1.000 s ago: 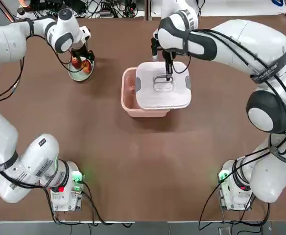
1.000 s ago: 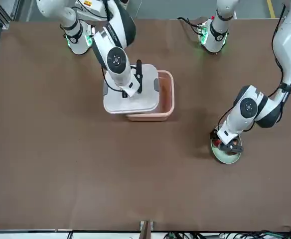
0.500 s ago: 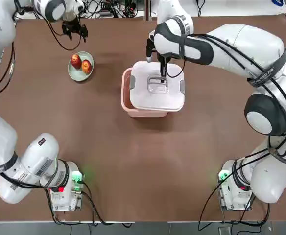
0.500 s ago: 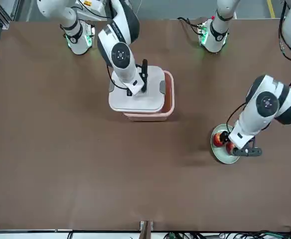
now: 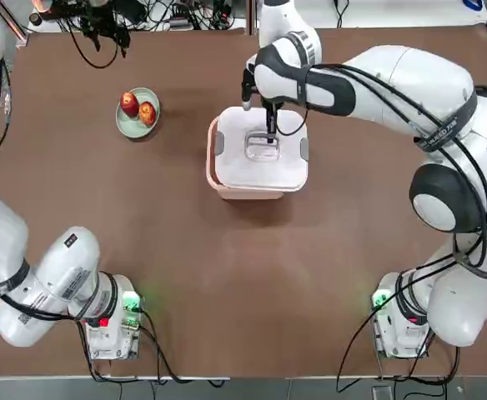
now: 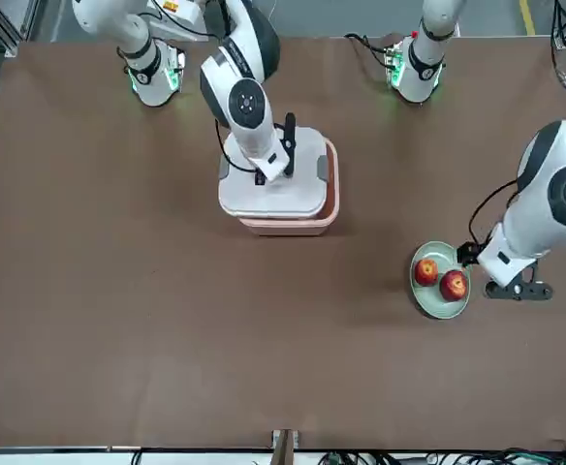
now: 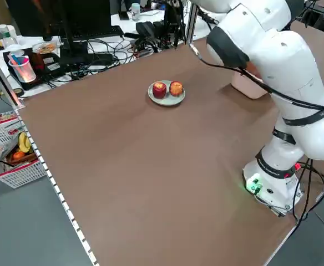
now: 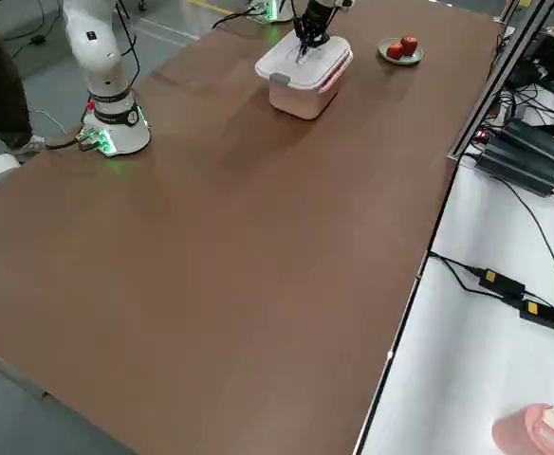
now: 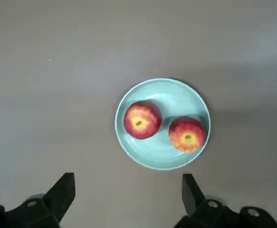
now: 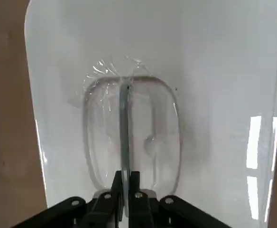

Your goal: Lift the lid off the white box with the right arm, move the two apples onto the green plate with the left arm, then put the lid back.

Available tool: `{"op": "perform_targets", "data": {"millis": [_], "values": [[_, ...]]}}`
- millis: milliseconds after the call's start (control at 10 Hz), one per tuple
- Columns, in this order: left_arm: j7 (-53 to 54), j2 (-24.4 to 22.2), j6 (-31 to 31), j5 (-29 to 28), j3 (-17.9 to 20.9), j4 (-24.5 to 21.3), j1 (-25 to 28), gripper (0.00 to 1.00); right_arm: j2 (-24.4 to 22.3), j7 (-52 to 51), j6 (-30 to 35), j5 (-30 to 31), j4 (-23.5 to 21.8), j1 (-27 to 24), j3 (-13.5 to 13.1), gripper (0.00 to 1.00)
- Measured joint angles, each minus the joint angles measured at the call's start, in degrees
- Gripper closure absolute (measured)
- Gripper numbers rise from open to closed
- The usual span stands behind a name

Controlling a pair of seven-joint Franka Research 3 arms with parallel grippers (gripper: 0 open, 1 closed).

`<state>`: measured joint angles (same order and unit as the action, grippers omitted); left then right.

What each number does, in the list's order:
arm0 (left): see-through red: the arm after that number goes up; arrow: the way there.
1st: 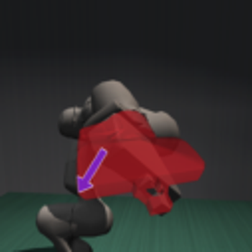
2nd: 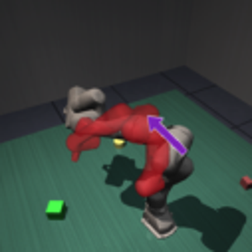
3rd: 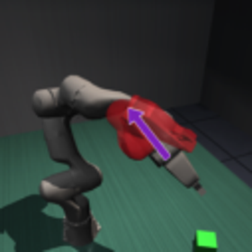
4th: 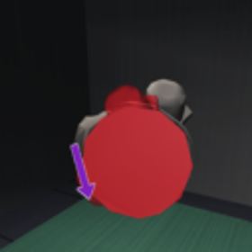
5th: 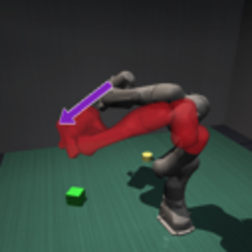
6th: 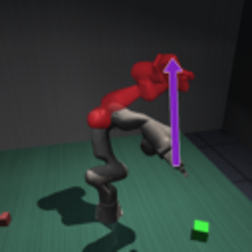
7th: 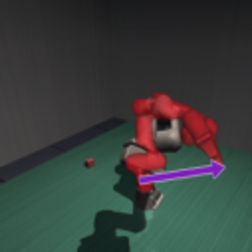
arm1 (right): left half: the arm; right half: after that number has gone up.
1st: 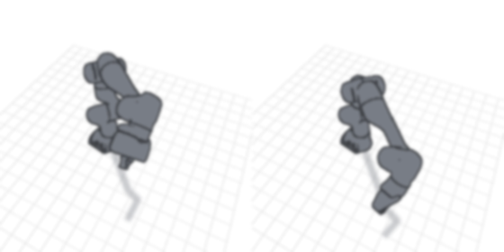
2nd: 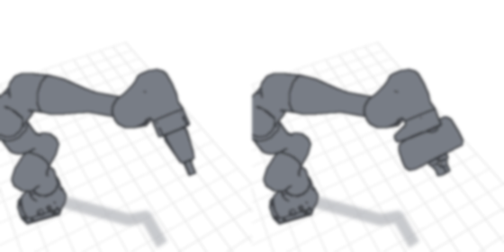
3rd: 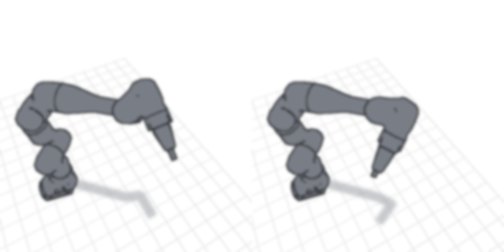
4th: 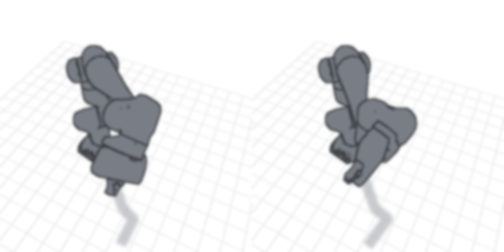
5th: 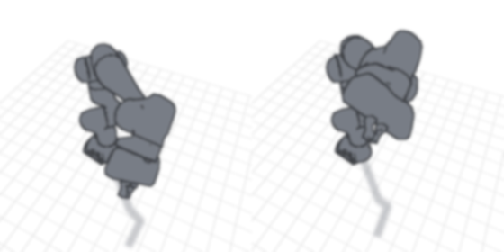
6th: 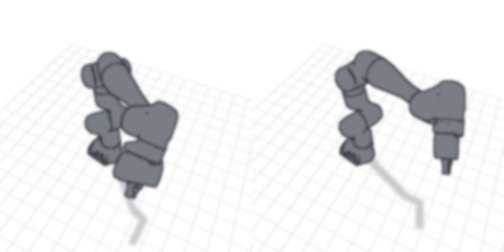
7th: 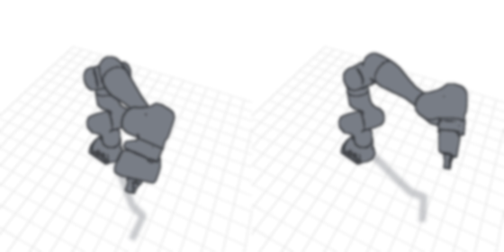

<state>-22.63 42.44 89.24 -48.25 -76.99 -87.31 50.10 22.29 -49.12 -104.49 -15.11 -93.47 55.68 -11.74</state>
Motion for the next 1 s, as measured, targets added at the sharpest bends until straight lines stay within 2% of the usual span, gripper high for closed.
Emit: {"op": "perform_targets", "data": {"millis": [100,400,600,800,1000], "values": [[3.2,-1.9,-1.6,4.6,1.7,2.4,-0.4,0.0,0.3,0.0,0.0,1.0,0.5,0.4,0.0,0.93],[13.6,-12.5,-1.8,19.8,15.4,6.1,-6.0,0.0,0.9,-0.5,2.5,4.9,1.7,0.5,-0.1,0.93],[19.4,-20.3,-1.8,29.1,23.8,6.5,-9.4,0.0,0.9,-1.3,4.1,5.4,3.0,0.5,-0.3,0.93],[21.5,-26.7,-2.0,36.2,34.0,6.6,-16.2,0.0,1.4,-1.2,4.1,5.1,3.1,0.6,-0.2,0.93],[21.5,-30.2,-2.4,39.8,43.9,6.6,-25.0,0.0,2.8,-1.2,4.0,5.1,3.3,0.7,-0.2,0.93]]}}
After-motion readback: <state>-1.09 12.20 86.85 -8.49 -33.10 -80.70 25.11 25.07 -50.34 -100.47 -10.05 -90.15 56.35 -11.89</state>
